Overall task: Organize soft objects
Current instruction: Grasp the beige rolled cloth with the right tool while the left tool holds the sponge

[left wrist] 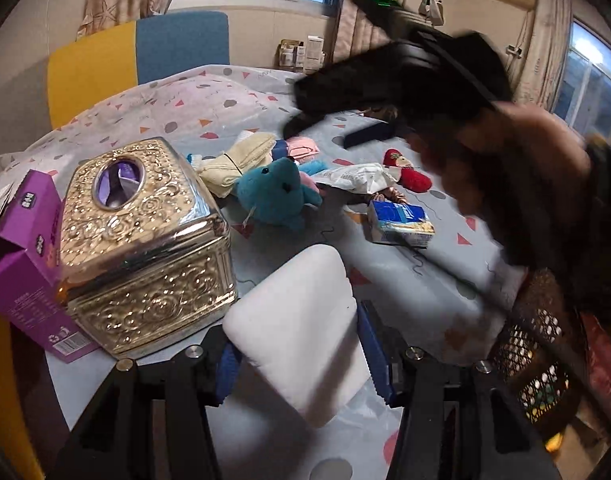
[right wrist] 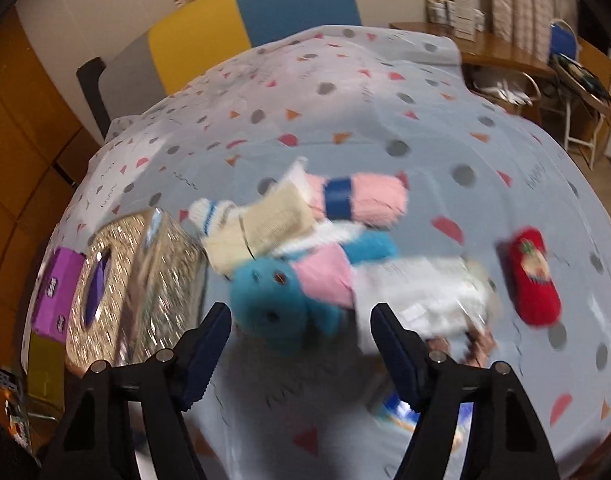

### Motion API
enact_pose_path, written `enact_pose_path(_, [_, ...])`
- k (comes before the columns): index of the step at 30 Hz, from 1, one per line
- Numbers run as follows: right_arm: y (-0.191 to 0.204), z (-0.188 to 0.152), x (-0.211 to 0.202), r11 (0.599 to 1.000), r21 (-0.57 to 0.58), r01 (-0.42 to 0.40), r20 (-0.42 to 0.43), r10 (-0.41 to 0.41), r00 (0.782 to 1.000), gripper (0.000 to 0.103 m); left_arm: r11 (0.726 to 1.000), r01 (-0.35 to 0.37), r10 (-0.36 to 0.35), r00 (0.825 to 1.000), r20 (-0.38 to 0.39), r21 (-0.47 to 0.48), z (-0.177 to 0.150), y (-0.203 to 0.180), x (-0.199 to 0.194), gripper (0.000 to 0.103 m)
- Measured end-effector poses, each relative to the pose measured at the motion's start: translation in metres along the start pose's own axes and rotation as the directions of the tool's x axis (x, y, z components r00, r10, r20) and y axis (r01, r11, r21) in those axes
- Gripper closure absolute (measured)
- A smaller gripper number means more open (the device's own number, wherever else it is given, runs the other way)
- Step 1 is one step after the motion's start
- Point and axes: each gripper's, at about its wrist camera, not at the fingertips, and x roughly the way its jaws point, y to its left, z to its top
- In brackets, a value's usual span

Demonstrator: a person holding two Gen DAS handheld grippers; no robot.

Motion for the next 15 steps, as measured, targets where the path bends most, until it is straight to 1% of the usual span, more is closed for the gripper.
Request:
enact_pose_path(5, [0.011,0.028,0.021,0.999,0.047,-0.028,0.008,0.028,1.0,0.029,1.0,0.007,-0.007,1.0,0.001,-0.014,-0.005,0.006,-0.006,0.049])
enact_pose_path(7, [0.011,0.038,0.036,0.996,0.08,-0.032,-0.008,0.033,0.999,0.029,1.0,0.016,-0.016,1.0,-0.005,-0.022,-0.007,0.009,-0.006,0.049])
enact_pose_path(9, [0.007,0.045,0.052,0.992,0.128,-0.019,-0.028,0.023,0.999,0.029,1.0,0.017,-0.017,1.0,-0.003,-0.018,-0.009,0.01,-0.008,0.049])
enact_pose_path(10, [0.004,0.048,0.059,0.988,0.157,-0.007,-0.036,0.013,0.999,0.029,1.0,0.017,-0.017,1.0,-0.004,-0.021,-0.01,0.011,-0.008,0.049])
enact_pose_path(13, [-0.005,0.053,0.08,0.975,0.223,-0.005,-0.061,0.019,0.998,0.029,0.999,0.022,-0.022,1.0,-0.008,-0.032,-0.012,0.016,-0.008,0.049])
enact_pose_path(15, [-0.006,0.056,0.09,0.971,0.239,-0.01,-0.073,0.028,0.997,0.029,0.999,0.018,-0.019,1.0,-0.014,-0.037,-0.013,0.019,-0.008,0.049])
